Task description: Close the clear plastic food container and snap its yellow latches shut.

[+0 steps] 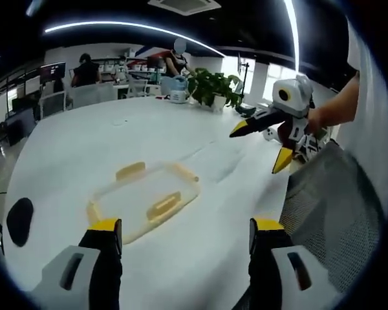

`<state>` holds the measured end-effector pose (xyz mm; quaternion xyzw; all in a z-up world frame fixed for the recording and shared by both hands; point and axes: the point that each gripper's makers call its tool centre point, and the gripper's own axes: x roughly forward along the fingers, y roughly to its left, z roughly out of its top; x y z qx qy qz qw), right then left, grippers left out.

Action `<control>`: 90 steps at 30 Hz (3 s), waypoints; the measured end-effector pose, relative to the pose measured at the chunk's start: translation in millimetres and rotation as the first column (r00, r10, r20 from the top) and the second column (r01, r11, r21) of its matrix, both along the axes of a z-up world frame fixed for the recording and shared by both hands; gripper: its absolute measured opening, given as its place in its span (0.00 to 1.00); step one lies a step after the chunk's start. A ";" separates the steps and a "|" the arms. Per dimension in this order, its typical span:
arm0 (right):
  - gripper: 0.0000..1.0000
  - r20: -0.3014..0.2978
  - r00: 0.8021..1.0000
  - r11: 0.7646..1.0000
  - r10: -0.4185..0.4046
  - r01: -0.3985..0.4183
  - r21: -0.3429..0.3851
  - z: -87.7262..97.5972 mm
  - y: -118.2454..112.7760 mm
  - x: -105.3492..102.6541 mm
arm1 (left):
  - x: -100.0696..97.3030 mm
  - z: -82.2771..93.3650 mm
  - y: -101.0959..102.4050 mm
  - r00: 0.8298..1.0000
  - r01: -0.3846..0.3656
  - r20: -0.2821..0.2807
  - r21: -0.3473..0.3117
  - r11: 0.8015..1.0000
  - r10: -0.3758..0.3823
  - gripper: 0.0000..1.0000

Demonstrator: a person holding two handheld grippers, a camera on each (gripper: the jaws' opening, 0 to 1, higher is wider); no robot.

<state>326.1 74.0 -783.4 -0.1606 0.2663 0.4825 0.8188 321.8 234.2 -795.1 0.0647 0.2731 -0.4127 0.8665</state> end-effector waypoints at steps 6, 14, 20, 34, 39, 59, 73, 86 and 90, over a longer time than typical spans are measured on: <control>0.79 0.005 1.000 1.000 0.014 -0.014 -0.008 0.7 3.0 5.6 | 3.9 -1.9 3.8 1.000 0.016 0.003 0.018 1.000 -0.016 0.82; 0.78 0.009 0.999 0.999 0.043 -0.042 -0.019 -0.2 10.6 11.5 | 11.5 -3.2 10.1 1.000 0.029 0.006 0.036 0.999 -0.029 0.81; 0.78 0.013 0.998 0.998 0.054 -0.054 -0.024 -0.9 16.0 17.3 | 17.3 -4.3 12.7 0.999 0.037 0.003 0.043 0.998 -0.037 0.81; 0.77 0.012 0.998 0.998 0.063 -0.062 -0.022 -1.0 24.8 27.7 | 23.5 -8.3 11.4 0.997 0.082 0.004 0.072 0.994 -0.083 0.80; 0.77 0.005 0.998 0.998 0.057 -0.057 -0.004 1.4 29.7 33.2 | 26.2 -9.3 14.0 0.995 0.095 0.005 0.085 0.992 -0.096 0.80; 0.76 0.003 0.992 0.990 0.130 -0.129 -0.054 -4.7 41.6 46.3 | 40.3 -13.5 30.0 0.989 0.147 0.000 0.140 0.979 -0.148 0.79; 0.74 -0.009 0.984 0.978 0.180 -0.180 -0.108 -8.7 49.8 57.0 | 48.9 -19.1 36.4 0.979 0.202 -0.011 0.182 0.962 -0.204 0.77; 0.72 -0.033 0.971 0.958 0.238 -0.240 -0.156 -18.0 52.5 56.1 | 52.7 -26.0 42.2 0.967 0.252 -0.029 0.218 0.943 -0.252 0.75; 0.72 -0.036 0.968 0.954 0.249 -0.251 -0.161 -18.7 55.4 58.1 | 58.3 -25.6 46.5 0.967 0.253 -0.031 0.220 0.942 -0.252 0.75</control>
